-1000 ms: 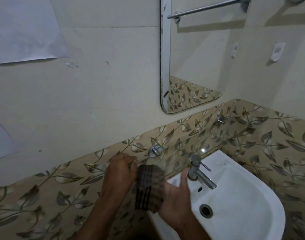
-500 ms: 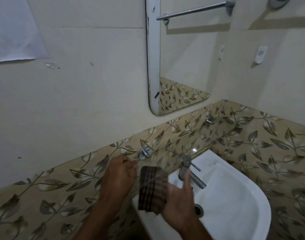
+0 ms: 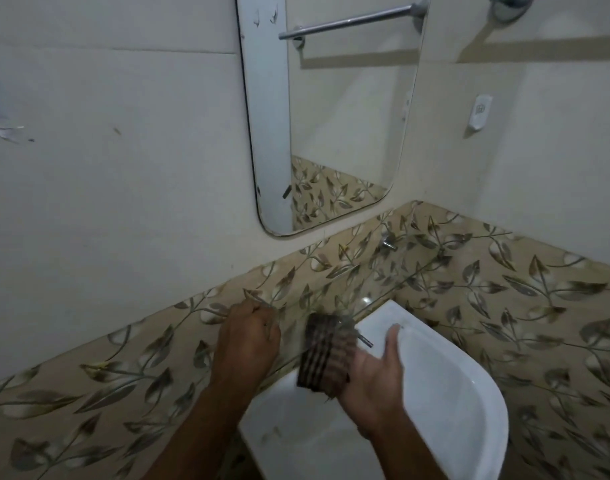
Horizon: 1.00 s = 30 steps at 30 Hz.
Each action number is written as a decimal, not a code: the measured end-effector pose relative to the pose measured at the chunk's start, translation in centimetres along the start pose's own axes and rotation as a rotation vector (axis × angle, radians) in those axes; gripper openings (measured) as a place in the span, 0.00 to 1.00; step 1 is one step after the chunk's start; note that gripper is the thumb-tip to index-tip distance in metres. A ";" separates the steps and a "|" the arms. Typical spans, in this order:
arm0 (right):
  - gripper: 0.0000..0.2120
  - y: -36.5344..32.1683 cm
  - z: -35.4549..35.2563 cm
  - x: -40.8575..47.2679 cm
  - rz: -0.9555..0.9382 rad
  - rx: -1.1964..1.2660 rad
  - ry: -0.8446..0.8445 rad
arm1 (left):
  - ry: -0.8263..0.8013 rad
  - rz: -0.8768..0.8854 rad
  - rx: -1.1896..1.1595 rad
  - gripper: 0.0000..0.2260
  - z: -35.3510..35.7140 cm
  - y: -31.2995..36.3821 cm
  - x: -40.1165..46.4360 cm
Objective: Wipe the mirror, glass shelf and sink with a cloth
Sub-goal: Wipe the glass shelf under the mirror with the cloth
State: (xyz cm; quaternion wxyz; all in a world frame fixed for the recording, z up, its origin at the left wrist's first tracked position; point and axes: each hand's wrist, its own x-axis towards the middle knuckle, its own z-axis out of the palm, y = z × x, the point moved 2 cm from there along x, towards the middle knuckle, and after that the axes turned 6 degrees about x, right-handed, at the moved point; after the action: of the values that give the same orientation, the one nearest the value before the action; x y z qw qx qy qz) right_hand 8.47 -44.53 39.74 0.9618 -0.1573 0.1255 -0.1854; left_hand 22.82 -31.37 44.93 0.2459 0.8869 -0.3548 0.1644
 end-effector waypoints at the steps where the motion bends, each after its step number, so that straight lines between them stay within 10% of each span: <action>1: 0.50 -1.6 -0.3 0.4 -0.037 -0.005 0.048 | -0.010 0.017 0.003 0.07 0.2 -0.1 0.3; 17: 0.43 -7.2 -0.8 1.4 -0.076 -0.058 0.191 | 0.009 0.010 -0.078 0.10 2.1 1.8 2.7; 22: 0.18 -9.4 -1.1 1.6 -0.266 -0.518 0.401 | 0.047 -0.036 -0.068 0.06 0.9 0.7 1.2; 30: 0.08 -10.9 1.4 2.6 -0.790 -1.565 0.361 | 0.215 -0.414 -0.077 0.06 -2.3 -4.3 -4.5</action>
State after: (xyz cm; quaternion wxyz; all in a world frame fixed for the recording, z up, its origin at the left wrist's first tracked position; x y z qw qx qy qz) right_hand 7.76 -54.83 44.39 0.4109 -0.7685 0.3021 -0.3865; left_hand 22.44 -24.90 43.39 0.3444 0.9081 -0.1431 0.1906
